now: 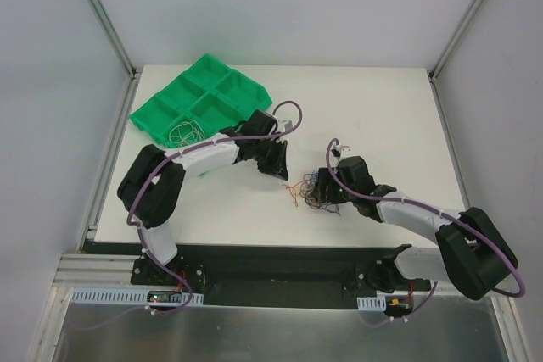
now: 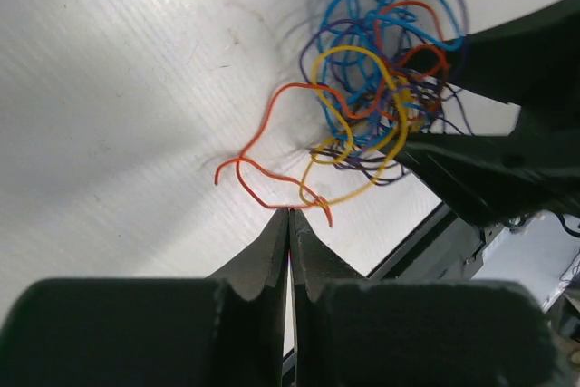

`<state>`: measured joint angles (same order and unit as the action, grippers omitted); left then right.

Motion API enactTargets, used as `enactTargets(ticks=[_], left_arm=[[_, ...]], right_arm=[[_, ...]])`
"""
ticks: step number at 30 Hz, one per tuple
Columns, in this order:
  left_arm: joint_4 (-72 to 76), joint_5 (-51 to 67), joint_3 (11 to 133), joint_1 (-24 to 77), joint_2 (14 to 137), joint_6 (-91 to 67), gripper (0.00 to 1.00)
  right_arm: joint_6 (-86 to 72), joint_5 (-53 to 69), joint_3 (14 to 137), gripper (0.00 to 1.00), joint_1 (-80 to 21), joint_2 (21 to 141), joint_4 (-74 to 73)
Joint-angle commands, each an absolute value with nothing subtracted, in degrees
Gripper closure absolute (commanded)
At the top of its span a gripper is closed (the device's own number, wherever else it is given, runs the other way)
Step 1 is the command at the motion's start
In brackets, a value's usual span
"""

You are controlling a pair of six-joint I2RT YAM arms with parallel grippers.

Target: Untangle the cables

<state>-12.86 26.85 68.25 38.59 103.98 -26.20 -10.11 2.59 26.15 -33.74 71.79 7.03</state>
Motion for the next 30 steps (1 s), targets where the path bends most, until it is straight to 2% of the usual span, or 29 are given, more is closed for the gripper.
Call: enactTargets(ticks=[1, 6, 9, 11, 15, 21, 24, 27, 30], left_arm=[[-12.7, 23.4, 69.3, 38.7, 94.5, -19.5, 1.0], [-13.2, 22.1, 68.6, 38.6, 90.3, -16.6, 1.0], [-14.2, 29.0, 70.0, 38.7, 93.2, -16.7, 0.66], [-15.5, 33.1, 71.6, 39.1, 95.7, -15.3, 0.56], [-16.4, 30.1, 72.0, 41.6, 96.7, -11.3, 0.49], [-16.4, 17.6, 70.8, 50.2, 98.3, -12.1, 0.5], [-16.5, 15.8, 72.7, 51.2, 102.3, -14.1, 0.54], [-17.4, 15.8, 74.7, 51.1, 104.8, -14.9, 0.64], [-17.4, 13.5, 74.0, 51.1, 105.1, -16.6, 0.63]], right_arm=[[-12.6, -6.0, 27.1, 0.36, -33.9, 72.9, 6.4], [-11.9, -6.2, 26.5, 0.37, -34.0, 69.8, 5.3], [-10.8, -4.6, 25.1, 0.4, -33.9, 67.8, 6.2], [-10.5, -3.9, 24.6, 0.45, -33.9, 66.8, 6.8], [-10.4, -2.6, 25.0, 0.52, -33.9, 66.2, 6.9], [-10.6, -1.0, 26.4, 0.52, -33.8, 66.4, 6.7], [-10.5, -0.9, 26.5, 0.52, -33.8, 66.0, 6.5], [-10.6, -1.5, 25.8, 0.52, -33.9, 65.3, 6.6], [-10.8, -1.6, 25.1, 0.51, -33.8, 64.4, 6.7]])
